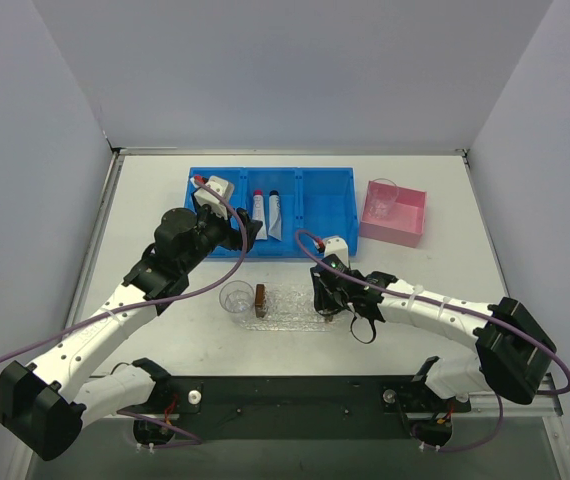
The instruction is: Prepare toiletry sets of a toothbrush and toothpaste on the tray
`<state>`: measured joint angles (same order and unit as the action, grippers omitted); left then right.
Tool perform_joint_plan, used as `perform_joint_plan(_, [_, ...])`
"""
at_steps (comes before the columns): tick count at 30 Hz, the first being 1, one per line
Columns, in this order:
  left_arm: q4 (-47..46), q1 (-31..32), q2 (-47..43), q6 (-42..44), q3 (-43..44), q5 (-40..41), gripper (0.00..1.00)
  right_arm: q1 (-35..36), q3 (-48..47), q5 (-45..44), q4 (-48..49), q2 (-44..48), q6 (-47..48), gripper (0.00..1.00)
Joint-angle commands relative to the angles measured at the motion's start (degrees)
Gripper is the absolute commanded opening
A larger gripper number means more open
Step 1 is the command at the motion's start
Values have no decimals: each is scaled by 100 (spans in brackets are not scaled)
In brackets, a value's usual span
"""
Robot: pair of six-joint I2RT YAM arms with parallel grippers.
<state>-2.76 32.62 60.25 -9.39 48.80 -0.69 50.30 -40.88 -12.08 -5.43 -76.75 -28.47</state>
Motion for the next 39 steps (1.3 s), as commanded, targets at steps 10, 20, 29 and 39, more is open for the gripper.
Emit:
perform_joint_plan(10, [-172, -10, -57, -10, 209, 25, 84, 41, -394, -207, -318, 81, -36, 31])
perform_joint_plan(20, [-172, -10, -48, -19, 192, 25, 84, 50, -429, -216, -318, 169, -36, 42])
perform_joint_plan(29, [-172, -10, -4, -19, 201, 25, 84, 50, -377, -163, -266, 196, -97, 46])
perform_joint_plan(39, [-163, -10, 31, -19, 201, 25, 84, 93, -359, -137, -222, 196, -106, 46])
